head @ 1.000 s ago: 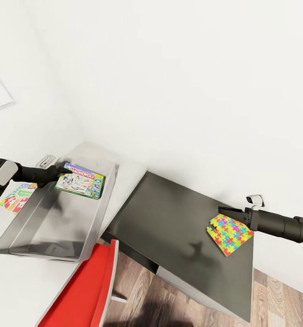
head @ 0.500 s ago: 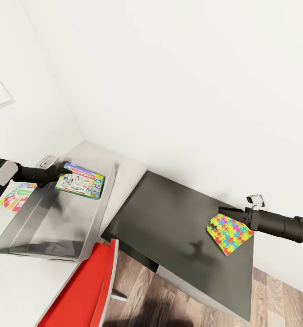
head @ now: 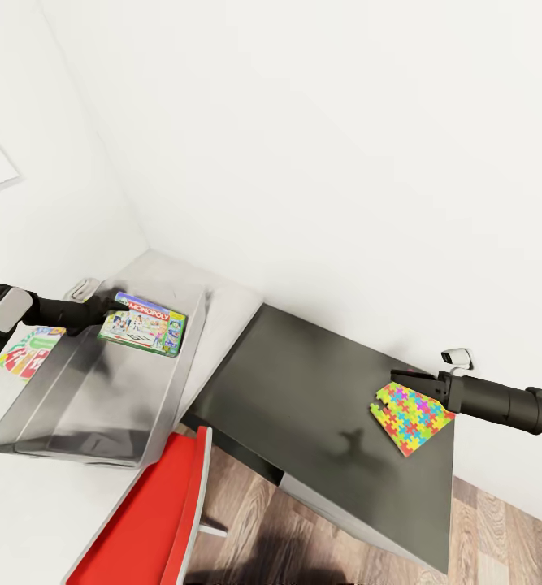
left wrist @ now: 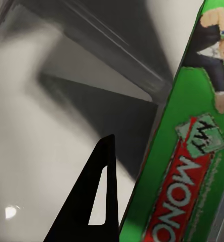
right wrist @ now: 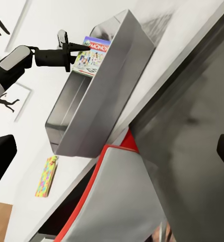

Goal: Put all the toys in the child's room - the three board games (two on the bed and one on the table), the two jigsaw puzzles on the table, and the tennis ball on the table - inside the toy box on the table in the child's room.

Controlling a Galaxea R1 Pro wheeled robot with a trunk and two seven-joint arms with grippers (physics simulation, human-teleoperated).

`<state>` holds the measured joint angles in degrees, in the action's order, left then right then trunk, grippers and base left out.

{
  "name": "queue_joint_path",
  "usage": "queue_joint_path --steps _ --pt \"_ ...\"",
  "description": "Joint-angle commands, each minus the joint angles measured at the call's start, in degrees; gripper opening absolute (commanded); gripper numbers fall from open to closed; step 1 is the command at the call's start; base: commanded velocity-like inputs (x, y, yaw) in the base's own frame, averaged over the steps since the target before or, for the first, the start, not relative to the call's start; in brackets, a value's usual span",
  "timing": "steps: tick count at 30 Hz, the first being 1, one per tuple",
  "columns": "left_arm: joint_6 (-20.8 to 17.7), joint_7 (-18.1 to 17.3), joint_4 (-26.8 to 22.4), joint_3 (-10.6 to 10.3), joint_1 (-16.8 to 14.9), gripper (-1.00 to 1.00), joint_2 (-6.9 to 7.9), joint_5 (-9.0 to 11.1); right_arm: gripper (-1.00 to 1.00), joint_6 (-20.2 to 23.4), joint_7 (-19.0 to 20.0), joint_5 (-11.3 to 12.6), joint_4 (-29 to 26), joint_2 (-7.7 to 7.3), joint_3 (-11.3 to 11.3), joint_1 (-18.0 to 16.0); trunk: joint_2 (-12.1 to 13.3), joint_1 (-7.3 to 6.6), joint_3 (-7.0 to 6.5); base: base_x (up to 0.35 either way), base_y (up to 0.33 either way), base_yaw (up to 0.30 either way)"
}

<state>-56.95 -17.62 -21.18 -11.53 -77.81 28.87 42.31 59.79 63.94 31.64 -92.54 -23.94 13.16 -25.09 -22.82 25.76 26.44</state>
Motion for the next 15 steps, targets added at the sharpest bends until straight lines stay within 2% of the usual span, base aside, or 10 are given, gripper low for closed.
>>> queue_joint_path --steps 1,15 --pt "0.0 -0.5 0.0 -0.3 -0.1 -1.00 0.05 -0.5 1.00 0.2 0.2 -0.1 0.0 0.00 0.0 0.0 -0.1 0.03 0.17 0.000 0.000 0.000" --pt "0.0 -0.5 0.0 -0.3 -0.1 -1.00 0.05 -0.5 1.00 0.2 0.3 -0.1 0.0 -0.20 0.0 0.0 -0.1 0.03 0.89 0.000 0.000 0.000"
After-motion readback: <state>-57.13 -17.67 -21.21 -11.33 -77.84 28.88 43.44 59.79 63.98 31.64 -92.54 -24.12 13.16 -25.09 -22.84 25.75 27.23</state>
